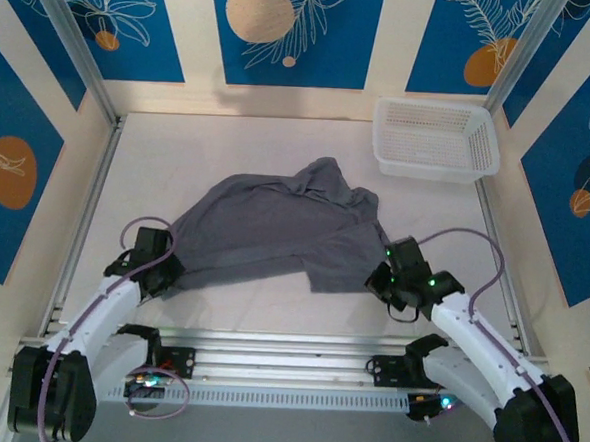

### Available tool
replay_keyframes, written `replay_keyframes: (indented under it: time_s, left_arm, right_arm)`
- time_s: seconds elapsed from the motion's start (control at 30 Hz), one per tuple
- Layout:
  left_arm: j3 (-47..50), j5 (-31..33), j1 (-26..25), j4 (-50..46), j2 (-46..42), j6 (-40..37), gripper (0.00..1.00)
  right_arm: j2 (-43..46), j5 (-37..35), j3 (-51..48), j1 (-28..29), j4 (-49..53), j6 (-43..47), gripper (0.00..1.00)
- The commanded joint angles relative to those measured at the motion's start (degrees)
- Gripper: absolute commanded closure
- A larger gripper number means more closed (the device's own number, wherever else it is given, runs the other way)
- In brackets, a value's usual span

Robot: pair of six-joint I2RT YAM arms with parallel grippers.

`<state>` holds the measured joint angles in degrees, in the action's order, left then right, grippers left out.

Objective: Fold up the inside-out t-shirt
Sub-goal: Move the T-shirt to the center of the table.

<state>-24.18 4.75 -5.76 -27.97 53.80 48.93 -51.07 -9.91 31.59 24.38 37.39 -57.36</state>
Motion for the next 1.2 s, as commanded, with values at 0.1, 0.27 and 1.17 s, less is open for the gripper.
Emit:
replay_keyframes:
  time_s: [0.1,0.27,1.17]
  left_arm:
    - [-16.13,-2.74,-5.39,5.36,15.05,-5.99,1.00]
    - [-22.60,2.61,-6.85,10.38,25.93,-6.60,1.00]
    - [-19.25,3.52,-7.31,2.41,18.43,-9.46,0.79]
  right_arm:
    - [-30.81,-0.61,22.85,2.58,-8.63,13.06,1.00]
    - [-50.50,-3.90,35.55,3.31,-9.95,13.83,1.00]
    - [-29.93,2.49,9.40,5.21,-2.91,-0.84,0.97]
